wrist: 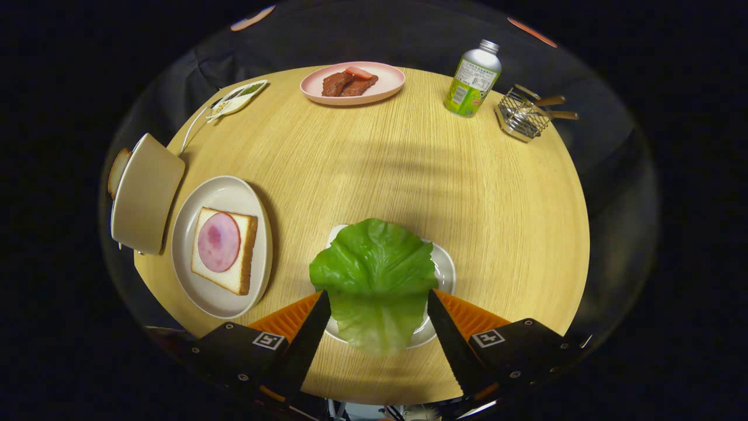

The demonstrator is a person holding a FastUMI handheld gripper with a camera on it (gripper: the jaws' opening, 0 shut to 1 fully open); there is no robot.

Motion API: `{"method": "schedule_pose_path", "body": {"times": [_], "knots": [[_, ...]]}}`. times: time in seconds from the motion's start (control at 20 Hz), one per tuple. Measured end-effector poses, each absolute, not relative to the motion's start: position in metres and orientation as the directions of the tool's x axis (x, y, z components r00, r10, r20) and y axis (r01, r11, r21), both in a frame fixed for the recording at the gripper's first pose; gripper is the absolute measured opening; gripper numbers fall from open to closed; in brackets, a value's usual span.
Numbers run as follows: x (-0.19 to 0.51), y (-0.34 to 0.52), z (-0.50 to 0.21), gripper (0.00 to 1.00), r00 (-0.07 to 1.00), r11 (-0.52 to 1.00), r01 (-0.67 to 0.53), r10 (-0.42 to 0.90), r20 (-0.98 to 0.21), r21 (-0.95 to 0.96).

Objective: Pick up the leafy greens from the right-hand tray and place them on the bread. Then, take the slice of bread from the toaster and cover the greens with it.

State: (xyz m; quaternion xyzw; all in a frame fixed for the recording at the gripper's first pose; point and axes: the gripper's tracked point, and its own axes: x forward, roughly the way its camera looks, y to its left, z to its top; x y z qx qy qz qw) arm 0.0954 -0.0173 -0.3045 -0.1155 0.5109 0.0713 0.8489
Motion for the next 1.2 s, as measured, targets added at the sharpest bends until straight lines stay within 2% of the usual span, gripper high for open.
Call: {"method": "schedule_pose_path", "body": {"times": [0.45,0.95,1.05,1.2], "knots": [[0.107,-0.024,-0.329,1.00,0.386,0.978,-0.184,-0.019,-0.922,-0.097],[0.108,-0.021,-0.336,0.91,0.369,0.981,-0.172,-0.019,-0.929,-0.089],[0.108,-0.018,-0.336,0.82,0.372,0.980,-0.175,-0.021,-0.928,-0.092],[0.106,-0.016,-0.336,0.55,0.376,0.977,-0.186,-0.026,-0.926,-0.103]]}}
